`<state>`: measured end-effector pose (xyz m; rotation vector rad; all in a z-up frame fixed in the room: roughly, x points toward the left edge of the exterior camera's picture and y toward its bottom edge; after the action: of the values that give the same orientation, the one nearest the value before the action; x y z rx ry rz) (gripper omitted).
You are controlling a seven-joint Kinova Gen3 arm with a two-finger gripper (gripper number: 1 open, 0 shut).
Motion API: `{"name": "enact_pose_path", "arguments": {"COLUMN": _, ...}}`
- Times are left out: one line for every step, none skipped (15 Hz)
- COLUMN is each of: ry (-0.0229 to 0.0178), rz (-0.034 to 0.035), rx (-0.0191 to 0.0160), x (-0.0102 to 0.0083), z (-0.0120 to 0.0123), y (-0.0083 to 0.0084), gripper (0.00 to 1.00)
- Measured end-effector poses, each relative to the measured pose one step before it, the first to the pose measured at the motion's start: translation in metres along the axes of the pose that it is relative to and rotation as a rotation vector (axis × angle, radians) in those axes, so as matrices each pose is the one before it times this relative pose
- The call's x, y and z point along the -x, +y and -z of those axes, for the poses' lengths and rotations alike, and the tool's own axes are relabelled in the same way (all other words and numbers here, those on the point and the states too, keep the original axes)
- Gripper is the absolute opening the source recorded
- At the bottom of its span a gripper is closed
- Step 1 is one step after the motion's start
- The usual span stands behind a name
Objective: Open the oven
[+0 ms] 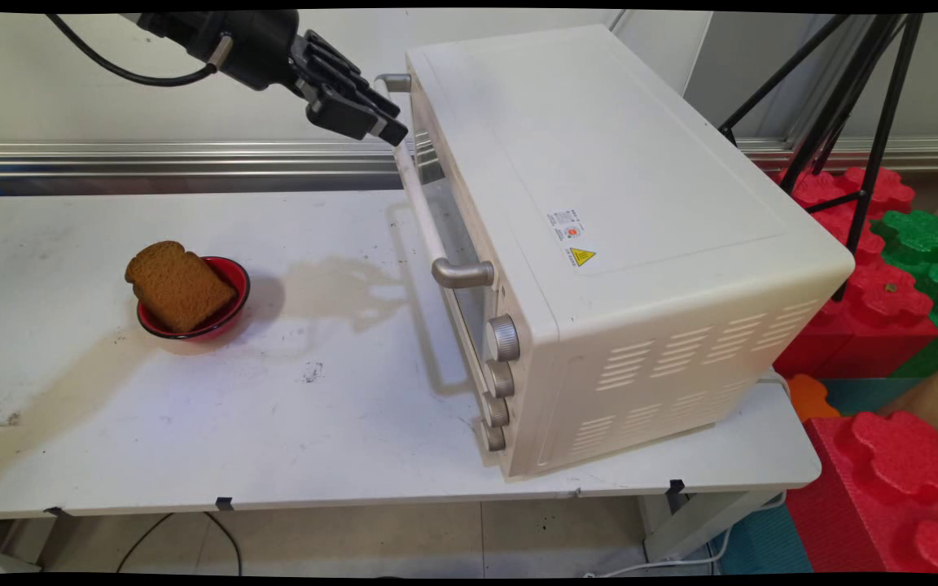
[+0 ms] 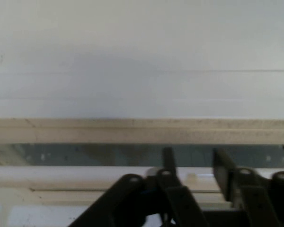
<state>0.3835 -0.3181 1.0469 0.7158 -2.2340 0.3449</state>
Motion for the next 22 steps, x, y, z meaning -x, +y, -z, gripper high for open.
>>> {"name": "enact_pose_path", "arguments": {"ry": -0.00093, "rz": -0.00034, "rx": -0.00061, "x": -0.00018, "z": -0.00078, "y": 0.00038, "gripper": 0.00}}
{"name": "enact_pose_path", "arguments": {"ry": -0.00210, "rz": 0.00091, "rx": -0.00101, "x": -0.00008, "z": -0.00144, "y": 0.00016, "gripper": 0.00}}
{"name": "enact_pose_path", "arguments": {"ry": -0.00245, "rz": 0.00143, "rx": -0.00096, "x": 0.00011, "z": -0.00162, "y": 0.00008, "gripper": 0.00}}
{"name": "enact_pose_path", "arguments": {"ry": -0.00213, "rz": 0.00115, "rx": -0.00075, "x": -0.00001, "z": -0.00201, "y": -0.00011, "gripper": 0.00}}
{"name": "enact_pose_path", "arguments": {"ry": -0.00122, "rz": 0.00052, "rx": -0.00043, "x": 0.00000, "z": -0.00134, "y": -0.00008, "gripper": 0.00}}
{"name": "enact_pose_path", "arguments": {"ry": -0.00230, "rz": 0.00129, "rx": -0.00028, "x": 0.00013, "z": -0.00262, "y": -0.00023, "gripper": 0.00}}
{"name": "enact_pose_path", "arguments": {"ry": -0.00143, "rz": 0.00098, "rx": -0.00063, "x": 0.00011, "z": -0.00189, "y": -0.00024, "gripper": 0.00}}
{"name": "enact_pose_path", "arguments": {"ry": -0.00148, "rz": 0.00198, "rx": -0.00169, "x": 0.00010, "z": -0.00328, "y": -0.00068, "gripper": 0.00}}
{"name": "enact_pose_path", "arguments": {"ry": -0.00086, "rz": 0.00124, "rx": -0.00114, "x": 0.00010, "z": -0.00228, "y": -0.00046, "gripper": 0.00}}
{"name": "enact_pose_path", "arguments": {"ry": -0.00136, "rz": 0.00184, "rx": -0.00183, "x": 0.00021, "z": -0.00385, "y": -0.00097, "gripper": 0.00}}
{"name": "enact_pose_path", "arguments": {"ry": -0.00049, "rz": 0.00097, "rx": -0.00070, "x": 0.00018, "z": -0.00268, "y": -0.00062, "gripper": 0.00}}
{"name": "enact_pose_path", "arguments": {"ry": -0.00089, "rz": 0.00118, "rx": -0.00038, "x": 0.00034, "z": -0.00440, "y": -0.00089, "gripper": 0.00}}
{"name": "enact_pose_path", "arguments": {"ry": 0.00007, "rz": 0.00109, "rx": 0.00013, "x": 0.00031, "z": -0.00513, "y": -0.00095, "gripper": 0.00}}
{"name": "enact_pose_path", "arguments": {"ry": 0.00042, "rz": 0.00074, "rx": 0.00039, "x": 0.00016, "z": -0.00499, "y": -0.00082, "gripper": 0.00}}
{"name": "enact_pose_path", "arguments": {"ry": -0.00039, "rz": 0.00041, "rx": 0.00012, "x": 0.00047, "z": -0.00414, "y": -0.00082, "gripper": 0.00}}
{"name": "enact_pose_path", "arguments": {"ry": -0.00086, "rz": 0.00112, "rx": 0.00049, "x": 0.00062, "z": -0.00421, "y": -0.00064, "gripper": 0.00}}
{"name": "enact_pose_path", "arguments": {"ry": -0.00061, "rz": 0.00029, "rx": -0.00021, "x": 0.00083, "z": -0.00381, "y": -0.00038, "gripper": 0.00}}
{"name": "enact_pose_path", "arguments": {"ry": 0.00012, "rz": -0.00061, "rx": 0.00011, "x": 0.00065, "z": -0.00314, "y": -0.00031, "gripper": 0.00}}
{"name": "enact_pose_path", "arguments": {"ry": -0.00020, "rz": -0.00013, "rx": 0.00012, "x": 0.00058, "z": -0.00194, "y": -0.00014, "gripper": 0.00}}
{"name": "enact_pose_path", "arguments": {"ry": -0.00135, "rz": 0.00011, "rx": -0.00009, "x": 0.00121, "z": -0.00253, "y": -0.00013, "gripper": 0.00}}
{"name": "enact_pose_path", "arguments": {"ry": -0.00163, "rz": 0.00030, "rx": 0.00015, "x": 0.00091, "z": -0.00158, "y": -0.00006, "gripper": 0.00}}
{"name": "enact_pose_path", "arguments": {"ry": -0.00348, "rz": 0.00087, "rx": 0.00033, "x": 0.00173, "z": -0.00181, "y": -0.00003, "gripper": 0.00}}
